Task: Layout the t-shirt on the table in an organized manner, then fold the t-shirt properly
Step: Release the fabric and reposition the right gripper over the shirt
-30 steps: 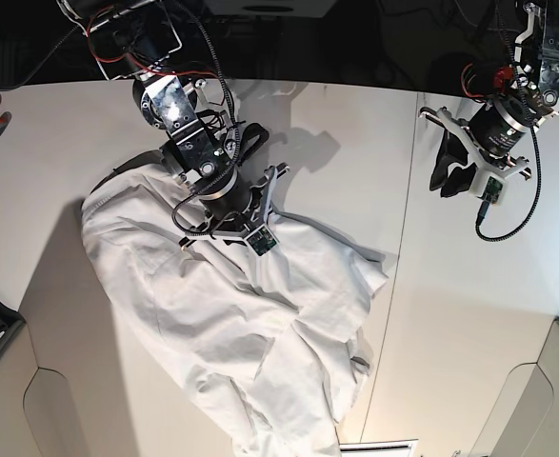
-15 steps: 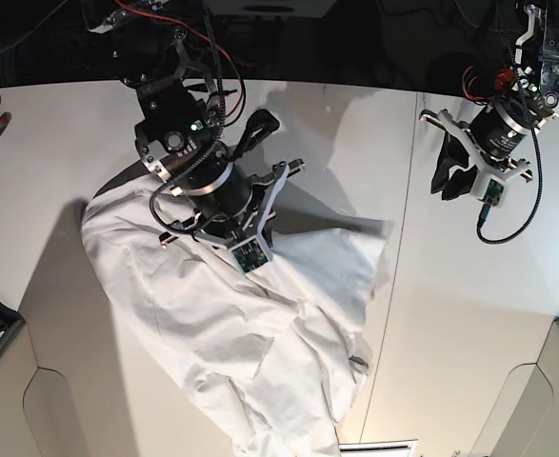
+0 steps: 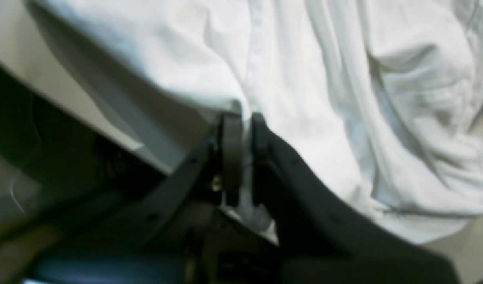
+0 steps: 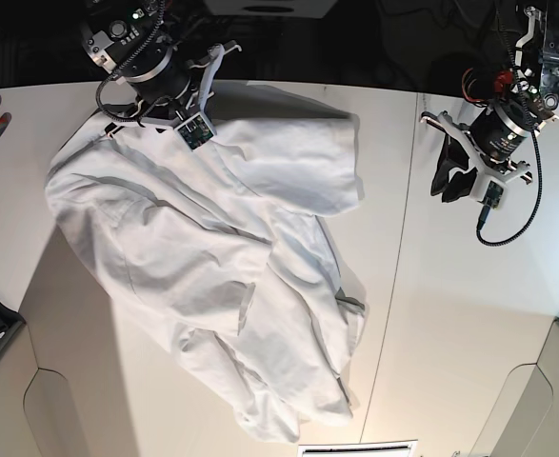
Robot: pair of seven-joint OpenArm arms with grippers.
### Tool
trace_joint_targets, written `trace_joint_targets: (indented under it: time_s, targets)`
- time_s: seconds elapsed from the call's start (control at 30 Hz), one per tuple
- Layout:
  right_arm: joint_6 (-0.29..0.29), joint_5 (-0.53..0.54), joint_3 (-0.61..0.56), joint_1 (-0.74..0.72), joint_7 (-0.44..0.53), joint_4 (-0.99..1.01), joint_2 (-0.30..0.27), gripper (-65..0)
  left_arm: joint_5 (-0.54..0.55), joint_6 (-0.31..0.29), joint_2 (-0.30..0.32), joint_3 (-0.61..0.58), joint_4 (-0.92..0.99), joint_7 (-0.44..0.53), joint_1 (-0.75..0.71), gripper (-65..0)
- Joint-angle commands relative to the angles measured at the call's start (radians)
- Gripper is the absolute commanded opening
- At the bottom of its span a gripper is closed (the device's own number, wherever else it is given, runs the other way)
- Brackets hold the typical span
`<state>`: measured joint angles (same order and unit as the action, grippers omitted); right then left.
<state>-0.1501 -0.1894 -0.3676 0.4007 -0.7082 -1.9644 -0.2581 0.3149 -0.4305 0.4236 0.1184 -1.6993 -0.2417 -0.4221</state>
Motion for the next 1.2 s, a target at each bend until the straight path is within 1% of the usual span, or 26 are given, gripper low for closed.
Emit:
trace_joint_targets:
  time_s: [0.0, 0.03, 0.07, 0.1, 0.23, 0.33, 0.4, 0.5, 0.67, 0.83, 0.97, 1.0, 1.1, 1.13, 1.17]
  targets:
    - [-0.007, -0.029, 0.001, 0.005, 0.014, -0.021, -0.009, -55.1, 0.011, 0.000, 0.011, 0.006, -0.014, 0.020, 0.010, -48.2]
    - [-0.025, -0.058, 0.001, 0.010, 0.014, -0.022, -0.014, -42.4, 0.010, 0.000, 0.011, 0.006, -0.014, 0.020, 0.013, -48.2]
    - [-0.030, -0.082, 0.001, 0.010, 0.014, -0.022, -0.014, -32.7, 0.010, 0.000, 0.011, 0.006, -0.014, 0.020, 0.016, -48.2]
    - [-0.025, -0.107, 0.001, 0.010, 0.015, -0.023, -0.014, -30.0, 0.011, 0.000, 0.011, 0.006, -0.014, 0.020, 0.021, -48.2]
    - [0.042, -0.178, 0.001, 0.006, 0.020, -0.091, -0.013, -30.4, 0.011, 0.000, 0.011, 0.006, -0.014, 0.033, 0.026, -48.2]
    - [0.081, -0.188, 0.001, -0.006, 0.031, -0.179, -0.013, -30.6, 0.011, 0.000, 0.011, 0.006, -0.014, 0.099, 0.026, -48.2]
    - [0.084, -0.185, 0.001, -0.026, 0.031, -0.215, -0.007, -30.6, 0.011, 0.000, 0.011, 0.006, -0.014, 0.133, 0.037, -48.2]
    - [0.095, -0.156, 0.001, -0.058, 0.036, -0.221, 0.007, -30.6, 0.009, 0.000, 0.012, 0.006, -0.014, 0.128, 0.074, -48.2]
    - [0.095, -0.120, 0.000, -0.071, 0.039, -0.222, 0.064, -30.6, 0.008, 0.000, 0.011, 0.006, -0.013, 0.084, 0.142, -48.2]
    - [0.095, -0.114, 0.001, -0.084, 0.063, -0.217, 0.113, -30.6, 0.014, 0.001, 0.011, -0.002, 0.032, 0.080, 0.226, -48.2]
    - [0.098, -0.059, 0.003, -0.124, 0.080, -0.130, 0.159, -31.3, 0.060, 0.001, 0.008, -0.026, 0.168, 0.079, 0.343, -48.2]
    - [0.098, -0.053, 0.003, -0.135, 0.080, -0.086, 0.169, -32.8, 0.069, 0.001, 0.006, -0.038, 0.214, 0.079, 0.379, -48.2]
    - [0.098, -0.054, 0.003, -0.183, 0.081, 0.074, 0.182, -41.6, 0.092, 0.001, 0.000, -0.082, 0.357, 0.073, 0.493, -48.2]
    - [0.099, -0.059, 0.003, -0.204, 0.085, 0.128, 0.181, -43.5, 0.094, 0.001, -0.004, -0.098, 0.403, 0.068, 0.527, -48.2]
    - [0.099, -0.082, 0.003, -0.224, 0.091, 0.177, 0.180, -44.0, 0.094, 0.001, -0.009, -0.114, 0.447, 0.064, 0.559, -48.2]
